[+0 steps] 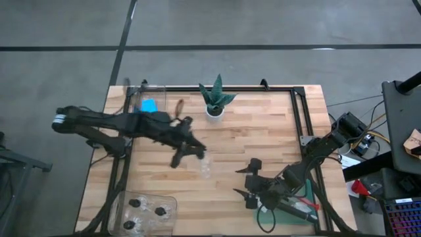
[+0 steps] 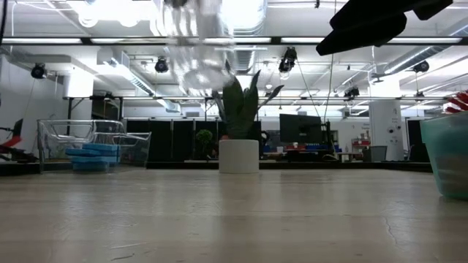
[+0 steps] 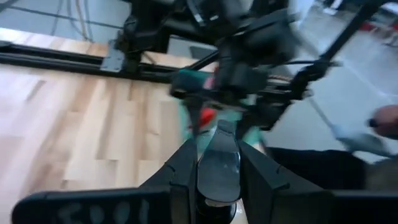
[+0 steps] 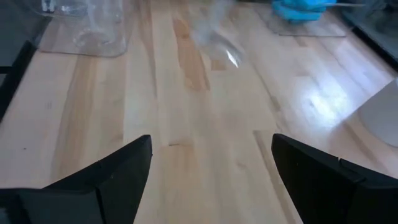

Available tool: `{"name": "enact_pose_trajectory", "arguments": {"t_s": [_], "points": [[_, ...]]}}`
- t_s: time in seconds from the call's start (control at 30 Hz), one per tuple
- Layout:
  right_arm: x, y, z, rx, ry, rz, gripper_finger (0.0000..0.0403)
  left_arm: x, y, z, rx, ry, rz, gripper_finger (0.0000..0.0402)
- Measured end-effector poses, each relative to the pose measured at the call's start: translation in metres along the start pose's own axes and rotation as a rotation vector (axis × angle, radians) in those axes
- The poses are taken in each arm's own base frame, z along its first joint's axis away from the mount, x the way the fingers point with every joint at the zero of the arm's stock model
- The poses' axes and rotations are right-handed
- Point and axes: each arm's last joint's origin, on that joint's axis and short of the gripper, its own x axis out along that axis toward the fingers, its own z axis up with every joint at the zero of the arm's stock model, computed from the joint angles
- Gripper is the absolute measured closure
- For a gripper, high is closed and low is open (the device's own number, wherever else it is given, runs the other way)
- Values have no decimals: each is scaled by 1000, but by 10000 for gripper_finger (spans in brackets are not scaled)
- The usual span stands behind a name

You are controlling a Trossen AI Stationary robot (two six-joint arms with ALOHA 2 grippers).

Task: Pick & Place Kitchen Sink Supplies
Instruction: Put the transparent spray bottle into the bottom transparent bin

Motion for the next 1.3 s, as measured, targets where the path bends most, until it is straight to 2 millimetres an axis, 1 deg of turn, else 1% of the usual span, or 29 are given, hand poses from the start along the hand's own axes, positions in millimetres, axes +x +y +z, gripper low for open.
{"name": "enact_pose_trajectory", "arguments": {"t_s": [0.17, 0.27, 0.37, 0.53, 0.7, 0.77, 0.87, 1.0, 1.17, 1.27, 1.3], "points": [[0, -1, 0, -24, -15, -25, 78, -40, -32, 5, -12, -48, -108, 322], [1, -1, 1, -25, -21, -40, 78, -60, -53, 3, 3, -65, -186, 322], [1, -3, 1, -27, -27, -55, 77, -74, -74, 0, 14, -79, -256, 323], [4, -6, 3, -25, -34, -84, 78, -92, -103, -9, 68, -70, -391, 320], [8, -11, 5, -16, -32, -101, 77, -102, -129, -18, 123, -61, -494, 321], [10, -13, 6, -9, -32, -109, 77, -104, -135, -19, 150, -91, -484, 321], [13, -16, 7, -2, -31, -122, 77, -107, -141, -19, 178, -131, -494, 321], [14, -18, 8, 3, -30, -129, 77, -104, -145, -18, 222, -184, -449, 321], [16, -20, 9, 7, -29, -136, 77, -100, -153, -14, 212, -229, -542, 320], [16, -21, 9, 7, -29, -137, 77, -97, -159, -16, 216, -219, -603, 320], [16, -21, 9, 8, -29, -138, 77, -96, -160, -19, 203, -190, -612, 320]]}}
